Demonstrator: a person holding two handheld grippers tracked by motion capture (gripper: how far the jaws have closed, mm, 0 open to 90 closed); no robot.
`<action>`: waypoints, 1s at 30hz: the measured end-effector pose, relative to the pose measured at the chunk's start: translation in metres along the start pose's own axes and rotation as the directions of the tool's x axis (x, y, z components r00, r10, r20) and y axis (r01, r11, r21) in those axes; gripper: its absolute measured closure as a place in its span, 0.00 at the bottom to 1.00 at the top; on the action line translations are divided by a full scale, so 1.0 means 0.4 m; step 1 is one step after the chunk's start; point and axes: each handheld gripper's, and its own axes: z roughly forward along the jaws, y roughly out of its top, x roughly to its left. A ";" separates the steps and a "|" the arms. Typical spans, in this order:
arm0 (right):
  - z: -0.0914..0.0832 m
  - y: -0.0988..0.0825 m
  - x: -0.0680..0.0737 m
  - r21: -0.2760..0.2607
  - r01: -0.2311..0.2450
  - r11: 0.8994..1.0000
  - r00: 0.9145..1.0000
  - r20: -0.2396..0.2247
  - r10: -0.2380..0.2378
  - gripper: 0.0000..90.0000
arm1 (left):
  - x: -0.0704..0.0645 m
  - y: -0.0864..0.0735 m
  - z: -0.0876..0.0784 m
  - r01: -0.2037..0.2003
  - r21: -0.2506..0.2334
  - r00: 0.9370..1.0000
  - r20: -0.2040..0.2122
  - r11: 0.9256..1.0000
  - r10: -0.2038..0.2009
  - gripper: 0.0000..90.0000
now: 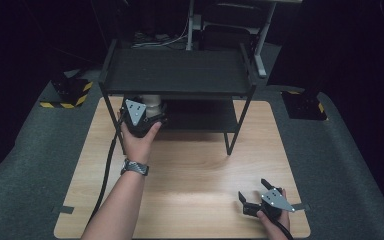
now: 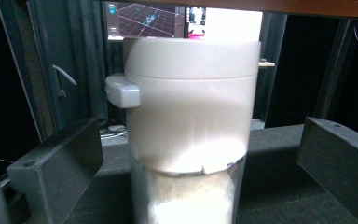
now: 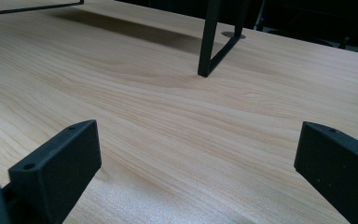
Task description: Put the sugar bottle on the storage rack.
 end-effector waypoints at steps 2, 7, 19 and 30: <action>0.000 0.000 0.000 0.000 0.000 1.000 1.000 0.001 0.000 0.00 | 0.002 -0.002 -0.010 -0.007 -0.002 1.000 0.008 1.000 0.007 0.00; 0.001 0.001 0.001 0.002 0.002 1.000 1.000 0.002 -0.002 0.00 | 0.007 -0.014 -0.048 0.000 -0.011 1.000 0.012 1.000 0.000 0.00; 0.001 0.002 0.004 0.004 0.011 1.000 1.000 0.003 -0.011 0.00 | 0.028 -0.085 -0.130 -0.004 -0.018 0.999 0.040 1.000 0.004 0.00; 0.002 0.004 0.005 0.007 0.016 1.000 1.000 0.003 -0.016 0.00 | 0.054 -0.184 -0.226 0.002 -0.026 0.997 0.080 1.000 0.000 0.00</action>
